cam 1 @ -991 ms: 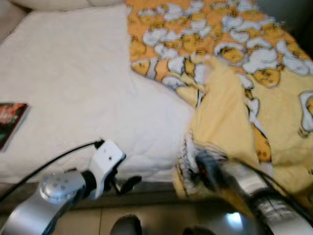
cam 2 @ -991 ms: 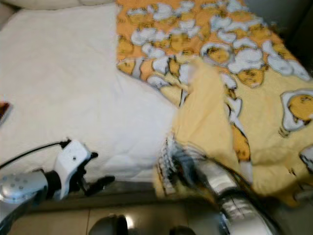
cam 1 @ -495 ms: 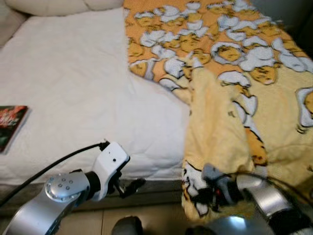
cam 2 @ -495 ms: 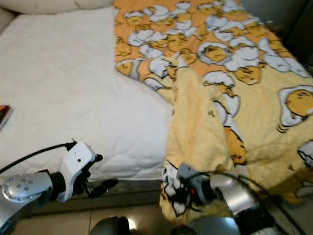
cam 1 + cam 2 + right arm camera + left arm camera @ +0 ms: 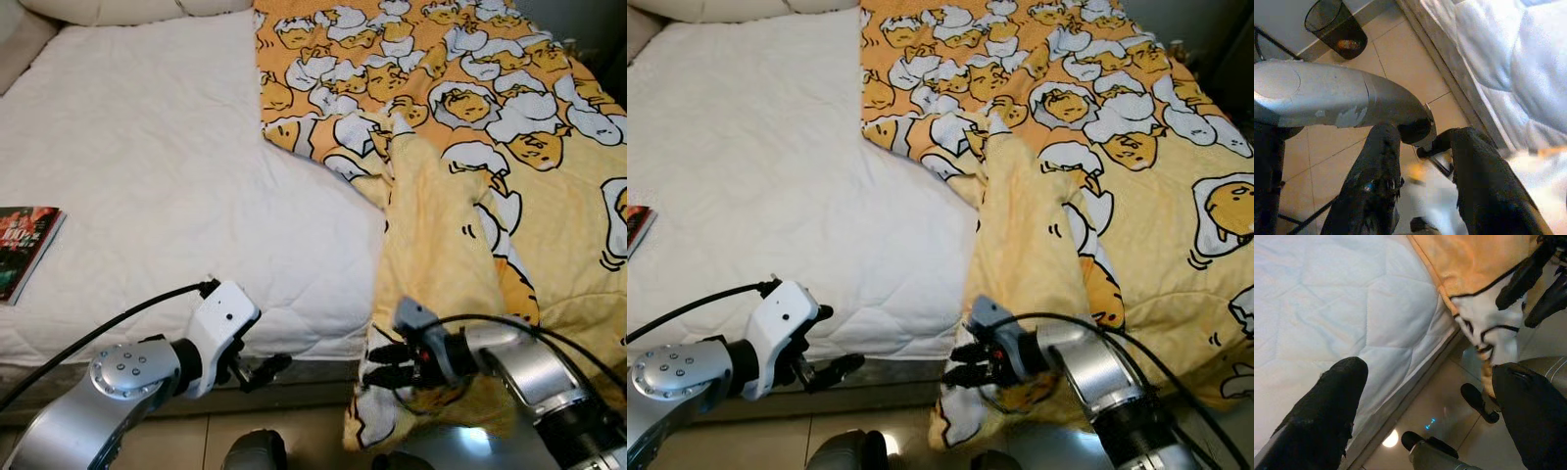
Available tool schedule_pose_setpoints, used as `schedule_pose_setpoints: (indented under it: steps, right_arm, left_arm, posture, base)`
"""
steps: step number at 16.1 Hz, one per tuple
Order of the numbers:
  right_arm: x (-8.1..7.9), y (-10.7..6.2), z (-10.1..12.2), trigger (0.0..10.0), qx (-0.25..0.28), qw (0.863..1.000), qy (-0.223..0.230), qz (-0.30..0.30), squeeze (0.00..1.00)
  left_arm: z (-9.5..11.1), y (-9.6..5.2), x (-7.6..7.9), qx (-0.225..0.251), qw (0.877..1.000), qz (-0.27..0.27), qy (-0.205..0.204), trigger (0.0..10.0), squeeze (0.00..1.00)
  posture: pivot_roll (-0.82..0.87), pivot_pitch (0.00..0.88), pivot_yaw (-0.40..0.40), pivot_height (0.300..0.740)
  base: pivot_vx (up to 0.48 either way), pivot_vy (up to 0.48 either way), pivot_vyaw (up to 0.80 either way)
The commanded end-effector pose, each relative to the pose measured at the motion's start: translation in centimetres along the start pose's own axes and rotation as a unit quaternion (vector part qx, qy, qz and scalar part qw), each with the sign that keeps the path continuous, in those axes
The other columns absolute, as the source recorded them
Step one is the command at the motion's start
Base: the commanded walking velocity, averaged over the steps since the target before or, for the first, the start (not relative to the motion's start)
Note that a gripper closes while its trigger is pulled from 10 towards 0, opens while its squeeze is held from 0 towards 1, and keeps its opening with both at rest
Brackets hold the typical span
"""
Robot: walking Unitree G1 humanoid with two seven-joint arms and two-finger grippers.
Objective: Clean up the room
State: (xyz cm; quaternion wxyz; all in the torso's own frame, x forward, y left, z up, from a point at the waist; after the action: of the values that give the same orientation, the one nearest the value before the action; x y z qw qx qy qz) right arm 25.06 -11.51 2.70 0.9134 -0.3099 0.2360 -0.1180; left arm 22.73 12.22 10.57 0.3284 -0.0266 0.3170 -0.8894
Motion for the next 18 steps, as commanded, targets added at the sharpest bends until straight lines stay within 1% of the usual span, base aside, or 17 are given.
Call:
schedule_pose_setpoints:
  steps: [1, 2, 3, 4, 5, 6, 7, 8, 10, 11, 12, 13, 14, 15, 16, 17, 18]
  right_arm:
    - [0.7, 0.3, 0.6, 10.0, -0.002, 1.0, -0.008, -0.029, 1.0]
    - [2.4, 0.6, 1.3, 10.0, 0.013, 0.996, -0.001, -0.084, 1.0]
    - [3.2, 0.7, 1.6, 10.0, 0.021, 0.993, 0.004, -0.112, 1.0]
    - [5.6, 0.8, 2.8, 10.0, 0.052, 0.976, 0.017, -0.211, 1.0]
    - [7.2, 0.6, 3.6, 10.0, 0.078, 0.955, 0.036, -0.285, 1.0]
    - [7.8, 0.5, 4.0, 10.0, 0.09, 0.943, 0.048, -0.316, 1.0]
    - [8.8, 0.4, 4.4, 10.0, 0.106, 0.921, 0.062, -0.369, 1.0]
    - [9.5, 0.4, 4.3, 10.0, 0.105, 0.902, 0.071, -0.413, 1.0]
    - [10.4, 1.2, 3.6, 10.0, 0.088, 0.877, 0.089, -0.464, 1.0]
    - [10.6, 1.7, 3.3, 10.0, 0.081, 0.869, 0.101, -0.478, 1.0]
    - [10.7, 1.9, 3.2, 10.0, 0.079, 0.866, 0.108, -0.482, 1.0]
    - [10.7, 2.5, 3.0, 10.0, 0.07, 0.859, 0.113, -0.494, 0.0]
    - [10.7, 2.8, 2.9, 10.0, 0.065, 0.856, 0.114, -0.499, 0.0]
    - [10.4, 3.7, 2.8, 10.0, 0.061, 0.86, 0.129, -0.49, 0.0]
    - [10.1, 4.5, 2.6, 3.6, 0.061, 0.865, 0.148, -0.476, 0.0]
    - [10.1, 4.7, 2.5, 0.0, 0.056, 0.864, 0.15, -0.477, 0.0]
    - [10.1, 4.8, 2.7, 0.0, 0.057, 0.864, 0.149, -0.477, 0.0]
  left_arm:
    - [-0.4, 0.0, 0.0, -0.008, 1.0, -0.001, 0.0, 10.0, 0.0]
    - [-0.5, -0.1, 0.0, -0.008, 1.0, -0.001, 0.0, 10.0, 0.0]
    - [-0.5, -0.1, 0.0, -0.008, 1.0, -0.001, 0.0, 10.0, 0.0]
    - [-0.4, 0.0, 0.0, -0.008, 1.0, -0.001, 0.001, 10.0, 0.0]
    - [-0.4, 0.0, 0.0, -0.007, 1.0, -0.001, 0.002, 10.0, 0.0]
    - [-0.3, 0.0, 0.0, -0.007, 1.0, -0.001, 0.003, 10.0, 0.0]
    - [-0.3, 0.1, 0.0, -0.006, 1.0, -0.002, 0.003, 10.0, 0.0]
    - [-0.2, 0.1, 0.0, -0.005, 1.0, -0.003, 0.004, 10.0, 0.0]
    - [-0.1, 0.1, 0.0, -0.004, 1.0, -0.006, 0.006, 10.0, 0.0]
    - [0.0, 0.0, 0.0, -0.004, 1.0, -0.007, 0.007, 10.0, 0.0]
    - [0.1, 0.0, 0.0, -0.004, 1.0, -0.008, 0.007, 10.0, 0.0]
    - [0.2, -0.1, 0.0, -0.004, 1.0, -0.01, 0.008, 10.0, 0.0]
    - [0.2, -0.1, 0.0, -0.005, 1.0, -0.011, 0.009, 10.0, 0.0]
    - [0.2, -0.2, 0.0, -0.006, 1.0, -0.013, 0.01, 10.0, 0.0]
    - [0.2, -0.3, 0.0, -0.008, 1.0, -0.014, 0.011, 10.0, 0.0]
    - [0.1, -0.3, 0.0, -0.01, 1.0, -0.016, 0.012, 10.0, 0.0]
    - [0.1, -0.3, 0.0, -0.01, 1.0, -0.016, 0.013, 10.0, 0.0]
  posture:
    - [0.09, 0.106, 0.066, 0.74]
    - [0.09, 0.106, 0.067, 0.74]
    - [0.09, 0.106, 0.067, 0.74]
    - [0.09, 0.108, 0.068, 0.74]
    - [0.1, 0.109, 0.07, 0.74]
    - [0.1, 0.109, 0.071, 0.74]
    - [0.1, 0.109, 0.074, 0.74]
    - [0.1, 0.11, 0.075, 0.74]
    - [0.1, 0.118, 0.085, 0.74]
    - [0.11, 0.123, 0.09, 0.74]
    - [0.11, 0.124, 0.091, 0.74]
    - [0.12, 0.134, 0.098, 0.74]
    - [0.13, 0.136, 0.099, 0.74]
    - [0.13, 0.146, 0.107, 0.74]
    - [0.14, 0.151, 0.11, 0.74]
    - [0.14, 0.153, 0.109, 0.74]
    - [0.14, 0.154, 0.108, 0.74]
  base:
    - [0.0, 0.0, 0.0]
    - [0.0, 0.0, 0.0]
    - [0.0, 0.0, 0.0]
    - [0.0, 0.0, 0.0]
    - [0.0, 0.0, 0.0]
    - [0.0, 0.0, 0.0]
    - [0.0, 0.0, 0.0]
    - [0.0, 0.0, 0.0]
    - [0.0, 0.0, 0.0]
    - [0.0, 0.0, 0.0]
    - [0.0, 0.0, 0.0]
    - [0.0, 0.0, 0.0]
    - [0.0, 0.0, 0.0]
    - [0.0, 0.0, 0.0]
    - [0.0, 0.0, 0.0]
    - [0.0, 0.0, 0.0]
    - [0.0, 0.0, 0.0]
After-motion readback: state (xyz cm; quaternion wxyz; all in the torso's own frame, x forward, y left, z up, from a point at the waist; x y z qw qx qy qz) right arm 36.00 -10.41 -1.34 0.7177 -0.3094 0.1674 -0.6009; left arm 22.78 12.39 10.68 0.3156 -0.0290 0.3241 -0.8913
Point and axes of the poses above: a point about 5 cm out from each wrist's last joint towards the gripper, its own y axis pointing out of the wrist towards the gripper, its own z axis along the axis of the wrist's last joint, x = y × z, the point moved 5 cm from there along y, pointing out of the wrist towards the gripper, and after that the axes turned 6 degrees about y, right-handed, at the moved point
